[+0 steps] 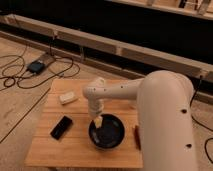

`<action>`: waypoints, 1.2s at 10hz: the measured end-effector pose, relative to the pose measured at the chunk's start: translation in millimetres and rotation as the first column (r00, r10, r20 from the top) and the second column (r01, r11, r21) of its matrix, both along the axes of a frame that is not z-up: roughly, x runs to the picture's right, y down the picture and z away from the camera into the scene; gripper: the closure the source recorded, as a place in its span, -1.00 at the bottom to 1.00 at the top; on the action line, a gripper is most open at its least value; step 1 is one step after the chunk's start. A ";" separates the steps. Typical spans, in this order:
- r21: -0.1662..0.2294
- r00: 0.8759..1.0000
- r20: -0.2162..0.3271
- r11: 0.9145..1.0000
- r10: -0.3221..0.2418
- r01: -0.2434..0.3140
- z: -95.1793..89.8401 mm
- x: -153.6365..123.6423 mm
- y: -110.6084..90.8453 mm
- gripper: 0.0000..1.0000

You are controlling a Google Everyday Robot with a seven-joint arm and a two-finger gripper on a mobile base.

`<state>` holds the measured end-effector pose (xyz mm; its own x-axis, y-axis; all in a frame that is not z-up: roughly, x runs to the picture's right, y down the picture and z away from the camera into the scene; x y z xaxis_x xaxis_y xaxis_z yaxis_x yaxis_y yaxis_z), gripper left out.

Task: Pick up the ceramic bowl

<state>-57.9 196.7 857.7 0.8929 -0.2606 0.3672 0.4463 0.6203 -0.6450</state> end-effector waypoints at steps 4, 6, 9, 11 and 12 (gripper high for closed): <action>-0.024 0.998 0.044 0.999 -0.041 0.042 -10.4 12.6 -11.1 0.99; -0.032 0.995 0.064 0.996 -0.078 0.081 -14.4 17.2 -16.2 1.00; -0.077 0.968 0.114 0.970 -0.223 0.232 -22.5 27.4 -14.4 1.00; -0.093 0.925 0.158 0.927 -0.346 0.363 -25.5 27.7 -15.0 1.00; -0.092 0.891 0.178 0.895 -0.417 0.437 -25.7 26.7 -19.1 1.00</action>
<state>-31.2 177.6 831.9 0.6374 -0.5470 0.5427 0.7469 0.2657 -0.6095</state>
